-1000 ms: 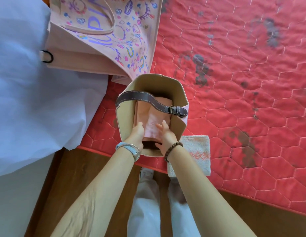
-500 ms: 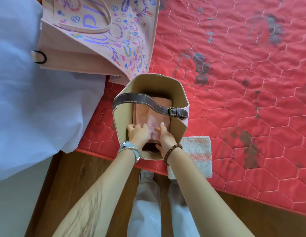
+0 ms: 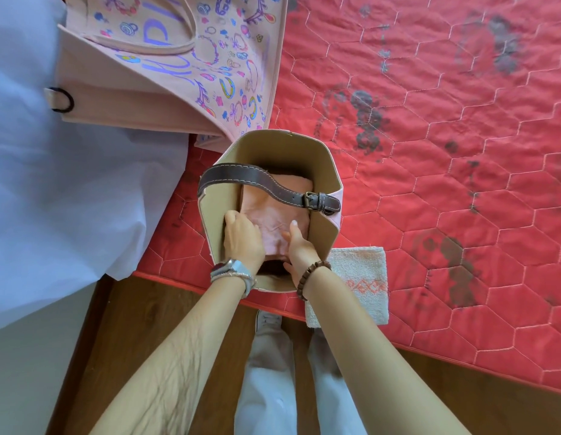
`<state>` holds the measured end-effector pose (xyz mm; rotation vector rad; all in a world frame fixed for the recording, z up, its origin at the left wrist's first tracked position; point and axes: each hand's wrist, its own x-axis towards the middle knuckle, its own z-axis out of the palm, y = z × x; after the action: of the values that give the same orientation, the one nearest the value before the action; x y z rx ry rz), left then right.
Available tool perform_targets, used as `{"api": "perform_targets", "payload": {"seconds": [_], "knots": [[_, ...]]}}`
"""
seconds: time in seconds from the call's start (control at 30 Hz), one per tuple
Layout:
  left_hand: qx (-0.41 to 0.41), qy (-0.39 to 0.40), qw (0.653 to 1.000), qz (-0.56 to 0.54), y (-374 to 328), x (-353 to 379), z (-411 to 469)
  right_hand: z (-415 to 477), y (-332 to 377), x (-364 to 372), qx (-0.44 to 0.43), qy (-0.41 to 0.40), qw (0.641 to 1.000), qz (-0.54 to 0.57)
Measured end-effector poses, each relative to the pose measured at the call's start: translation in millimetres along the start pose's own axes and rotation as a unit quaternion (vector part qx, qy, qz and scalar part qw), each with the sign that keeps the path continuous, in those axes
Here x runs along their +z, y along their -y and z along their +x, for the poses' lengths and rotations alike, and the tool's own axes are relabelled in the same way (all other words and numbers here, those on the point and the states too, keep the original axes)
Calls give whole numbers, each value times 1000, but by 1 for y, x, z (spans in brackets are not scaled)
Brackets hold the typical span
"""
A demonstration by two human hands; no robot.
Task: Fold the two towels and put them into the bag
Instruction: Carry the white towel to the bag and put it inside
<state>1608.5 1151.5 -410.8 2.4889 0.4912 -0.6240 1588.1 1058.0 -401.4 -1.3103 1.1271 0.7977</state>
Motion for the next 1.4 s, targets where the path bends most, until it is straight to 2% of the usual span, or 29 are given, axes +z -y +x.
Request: {"api": "perform_targets", "payload": {"seconds": [0.07,0.2,0.27,0.33,0.4,0.53,0.6,0.67,0.73,0.8,0.97,1.1,1.3,1.4], "knots": [[45,-32,998,40,7,-4,-6,0,0,1,3,0,1000,-19],[76,-43,991,98,10,0,-12,-1,3,5,-3,2,998,-65],[70,-51,991,99,8,3,-14,-2,5,7,-33,-4,996,-89],[98,-101,978,156,8,8,-13,1,7,9,-93,-21,991,-91],[179,-127,944,246,5,6,-12,0,10,13,-166,-49,982,-78],[299,1,860,413,-1,4,5,5,18,20,-230,-52,969,-69],[310,39,817,484,2,1,19,9,24,20,-218,-37,972,-74],[278,69,791,541,7,-1,32,17,28,17,-183,-37,980,-72],[249,71,752,607,8,-3,38,23,31,14,-153,-41,985,-66],[236,64,732,636,8,-2,36,24,31,15,-146,-57,986,-54],[219,36,747,627,7,-4,24,21,28,17,-166,-128,978,-4],[274,34,769,576,8,1,26,22,31,13,-176,-87,981,0],[243,29,767,593,16,0,33,24,31,10,-166,-84,982,30],[270,8,800,535,17,-9,22,10,27,6,-173,-71,982,13]]}}
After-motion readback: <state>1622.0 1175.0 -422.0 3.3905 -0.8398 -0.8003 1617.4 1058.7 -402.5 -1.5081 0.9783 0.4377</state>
